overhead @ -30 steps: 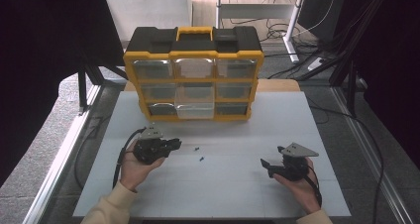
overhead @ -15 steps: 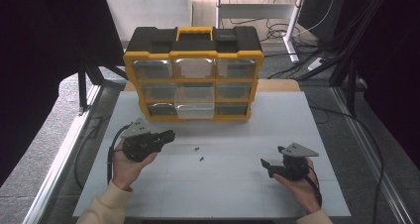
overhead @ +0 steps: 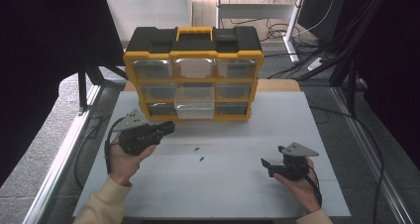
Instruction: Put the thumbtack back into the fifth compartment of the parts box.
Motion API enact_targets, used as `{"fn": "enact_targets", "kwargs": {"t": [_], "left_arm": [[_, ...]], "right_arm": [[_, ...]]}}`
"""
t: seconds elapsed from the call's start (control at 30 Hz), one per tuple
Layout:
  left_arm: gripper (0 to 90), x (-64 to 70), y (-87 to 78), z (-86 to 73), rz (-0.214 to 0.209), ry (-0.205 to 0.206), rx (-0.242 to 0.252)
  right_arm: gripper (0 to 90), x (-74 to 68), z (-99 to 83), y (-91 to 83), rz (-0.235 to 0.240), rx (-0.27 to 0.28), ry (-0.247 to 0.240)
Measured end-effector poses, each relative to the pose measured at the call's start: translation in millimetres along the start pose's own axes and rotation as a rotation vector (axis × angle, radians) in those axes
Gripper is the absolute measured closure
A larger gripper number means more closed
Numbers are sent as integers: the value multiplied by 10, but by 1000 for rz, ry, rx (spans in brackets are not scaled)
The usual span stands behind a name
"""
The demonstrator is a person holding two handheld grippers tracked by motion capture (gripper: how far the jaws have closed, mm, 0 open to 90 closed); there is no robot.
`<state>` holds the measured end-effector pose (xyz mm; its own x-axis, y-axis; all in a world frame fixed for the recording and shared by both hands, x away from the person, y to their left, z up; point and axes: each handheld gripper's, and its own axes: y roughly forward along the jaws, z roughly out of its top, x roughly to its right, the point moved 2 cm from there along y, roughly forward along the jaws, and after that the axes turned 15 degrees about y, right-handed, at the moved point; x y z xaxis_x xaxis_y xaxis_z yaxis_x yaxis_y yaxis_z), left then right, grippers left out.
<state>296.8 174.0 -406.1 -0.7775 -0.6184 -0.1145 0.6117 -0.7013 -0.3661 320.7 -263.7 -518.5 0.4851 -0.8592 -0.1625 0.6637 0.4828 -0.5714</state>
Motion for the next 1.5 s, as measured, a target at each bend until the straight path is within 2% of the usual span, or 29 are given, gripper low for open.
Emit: {"fn": "enact_targets", "kwargs": {"t": [0.2, 0.53, 0.77, 1.27, 1.5], "left_arm": [[821, -42, -27, 128, 7, 12, 22], [821, -132, -33, 268, 19, 0, 64], [820, -223, 9, 364, 19, -11, 72], [820, -418, 338, 497, 27, -15, 34], [821, -517, 485, 520, 38, -32, 10]], "right_arm": [[191, 9, 1, 2, -2, 1, -3], [191, 15, 5, 3, -5, 2, -3], [191, 12, 5, -1, -4, 3, 0], [192, 18, 5, -4, -6, 7, 2], [191, 18, 4, 3, -8, 5, -2]]}}
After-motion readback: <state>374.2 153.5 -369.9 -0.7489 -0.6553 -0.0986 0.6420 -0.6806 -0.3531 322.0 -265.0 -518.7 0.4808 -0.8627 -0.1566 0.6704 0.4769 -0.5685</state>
